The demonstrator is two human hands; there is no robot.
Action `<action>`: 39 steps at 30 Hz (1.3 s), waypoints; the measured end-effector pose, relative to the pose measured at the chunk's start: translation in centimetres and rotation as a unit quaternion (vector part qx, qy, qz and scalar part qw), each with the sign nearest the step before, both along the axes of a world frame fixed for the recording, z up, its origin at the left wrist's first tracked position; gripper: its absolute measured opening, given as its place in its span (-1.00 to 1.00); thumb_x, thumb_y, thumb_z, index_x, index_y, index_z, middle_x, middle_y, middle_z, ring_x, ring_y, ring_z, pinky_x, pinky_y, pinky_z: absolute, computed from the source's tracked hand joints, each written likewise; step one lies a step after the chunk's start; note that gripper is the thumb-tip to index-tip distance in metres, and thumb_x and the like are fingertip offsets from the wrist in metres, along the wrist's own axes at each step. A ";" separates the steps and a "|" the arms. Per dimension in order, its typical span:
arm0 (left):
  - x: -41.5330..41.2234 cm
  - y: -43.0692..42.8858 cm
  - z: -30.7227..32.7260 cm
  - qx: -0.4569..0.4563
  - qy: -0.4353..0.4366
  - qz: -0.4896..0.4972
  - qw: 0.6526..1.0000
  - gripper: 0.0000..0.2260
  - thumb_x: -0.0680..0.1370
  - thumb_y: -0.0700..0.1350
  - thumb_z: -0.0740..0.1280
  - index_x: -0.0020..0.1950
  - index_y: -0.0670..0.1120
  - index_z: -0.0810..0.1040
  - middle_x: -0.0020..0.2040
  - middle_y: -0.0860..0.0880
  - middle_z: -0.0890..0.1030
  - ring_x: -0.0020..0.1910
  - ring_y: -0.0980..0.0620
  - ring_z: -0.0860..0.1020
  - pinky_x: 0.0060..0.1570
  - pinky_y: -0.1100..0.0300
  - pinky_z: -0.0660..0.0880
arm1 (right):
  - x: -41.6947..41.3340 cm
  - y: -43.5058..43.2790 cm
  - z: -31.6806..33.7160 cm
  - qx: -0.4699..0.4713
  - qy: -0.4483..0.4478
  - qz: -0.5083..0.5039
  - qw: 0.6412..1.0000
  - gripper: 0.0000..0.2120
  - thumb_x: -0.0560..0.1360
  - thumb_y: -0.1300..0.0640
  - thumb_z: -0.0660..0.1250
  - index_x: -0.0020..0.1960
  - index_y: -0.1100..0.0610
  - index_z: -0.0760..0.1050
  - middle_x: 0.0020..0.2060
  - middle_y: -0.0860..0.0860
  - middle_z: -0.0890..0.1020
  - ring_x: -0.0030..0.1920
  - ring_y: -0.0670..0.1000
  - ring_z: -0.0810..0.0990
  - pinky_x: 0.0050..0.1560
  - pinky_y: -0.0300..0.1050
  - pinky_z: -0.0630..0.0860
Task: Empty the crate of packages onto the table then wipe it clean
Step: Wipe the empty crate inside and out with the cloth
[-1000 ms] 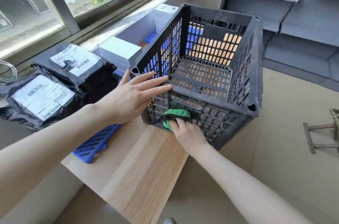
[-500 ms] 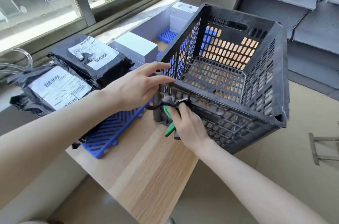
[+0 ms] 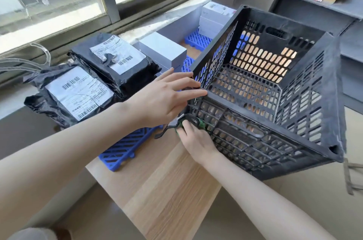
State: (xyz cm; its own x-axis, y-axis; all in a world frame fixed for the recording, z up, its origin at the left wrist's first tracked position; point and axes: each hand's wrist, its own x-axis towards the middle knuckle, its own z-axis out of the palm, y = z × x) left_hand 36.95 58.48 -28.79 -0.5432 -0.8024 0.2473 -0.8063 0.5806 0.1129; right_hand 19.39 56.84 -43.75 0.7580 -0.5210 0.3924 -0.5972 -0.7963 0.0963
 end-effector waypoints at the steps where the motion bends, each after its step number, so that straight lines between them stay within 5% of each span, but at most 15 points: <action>1: 0.2 0.0 -0.2 -0.003 -0.006 0.001 1.000 -0.56 0.60 -0.12 0.12 0.48 0.06 0.38 0.41 0.00 0.44 0.50 -0.08 0.27 0.47 -0.25 0.12 | 0.1 0.1 0.3 -0.013 -0.030 0.005 0.999 -0.81 0.34 0.33 0.38 -0.06 0.19 0.54 -0.21 0.10 0.47 -0.32 0.07 0.52 -0.54 -0.12 0.36; 6: 0.4 -0.3 -0.1 -0.001 0.009 -0.008 1.000 -0.57 0.59 -0.16 0.15 0.47 0.06 0.40 0.41 0.05 0.46 0.50 -0.02 0.28 0.47 -0.32 0.01 | 0.7 0.1 1.2 -0.015 -0.106 -0.039 0.993 -0.83 0.48 0.22 0.22 0.02 0.16 0.55 -0.22 0.08 0.53 -0.27 0.08 0.51 -0.38 -0.08 0.44; 10: 0.4 -0.1 -0.3 0.005 0.035 0.001 0.999 -0.57 0.59 -0.15 0.14 0.45 0.04 0.42 0.41 0.06 0.46 0.50 0.00 0.29 0.48 -0.31 -0.02 | 0.7 -0.3 -2.3 0.036 0.018 -0.024 0.999 -0.72 0.21 0.31 0.50 -0.12 0.15 0.54 -0.19 0.06 0.50 -0.34 0.02 0.52 -0.51 -0.15 0.43; 15: -0.1 -0.1 0.0 0.003 0.041 0.017 0.999 -0.60 0.58 -0.16 0.16 0.40 0.04 0.48 0.35 0.07 0.50 0.48 0.00 0.31 0.48 -0.31 -0.01 | 1.2 -0.1 -2.2 0.122 0.113 -0.032 0.986 -0.56 -0.04 0.25 0.61 -0.21 0.11 0.55 -0.26 0.03 0.51 -0.41 0.01 0.53 -0.56 -0.19 0.32; 22: -1.2 -1.0 1.2 0.001 0.099 0.060 0.993 -0.70 0.60 -0.02 0.13 0.23 0.06 0.58 0.15 0.13 0.59 0.44 0.04 0.36 0.47 -0.28 0.04 | -3.5 4.5 6.5 0.203 -0.107 0.070 0.971 -0.58 0.42 0.22 0.30 0.26 0.02 0.41 -0.07 0.03 0.47 -0.09 0.07 0.51 -0.14 -0.13 0.50; 26: -1.8 -2.1 3.0 0.003 0.135 0.115 0.984 -0.65 0.60 0.06 0.10 0.30 0.09 0.54 0.26 0.12 0.54 0.44 0.07 0.34 0.48 -0.24 0.09 | -9.0 5.2 14.9 0.247 -0.248 0.093 0.932 -0.53 0.42 0.30 0.25 0.29 0.01 0.38 0.11 -0.08 0.44 0.12 -0.10 0.49 0.16 -0.31 0.42; 31: -3.3 -2.9 4.6 -0.010 0.123 0.152 0.981 -0.64 0.62 0.13 0.09 0.36 0.13 0.46 0.34 0.15 0.48 0.45 0.11 0.31 0.49 -0.17 0.07 | -14.1 1.8 21.5 0.338 -0.379 0.026 0.861 -0.47 0.43 0.38 0.33 0.26 -0.12 0.45 0.19 -0.26 0.49 0.22 -0.23 0.49 0.18 -0.43 0.37; 39: -8.2 -4.1 4.5 -0.063 0.135 0.265 0.952 -0.55 0.59 0.25 0.05 0.42 0.16 0.38 0.37 0.20 0.41 0.43 0.11 0.32 0.46 0.21 -0.02 | -21.7 -7.3 25.2 0.500 -0.540 0.023 0.677 -0.45 0.48 0.48 0.27 0.34 0.01 0.42 0.24 -0.08 0.58 0.29 -0.05 0.51 0.42 0.07 0.32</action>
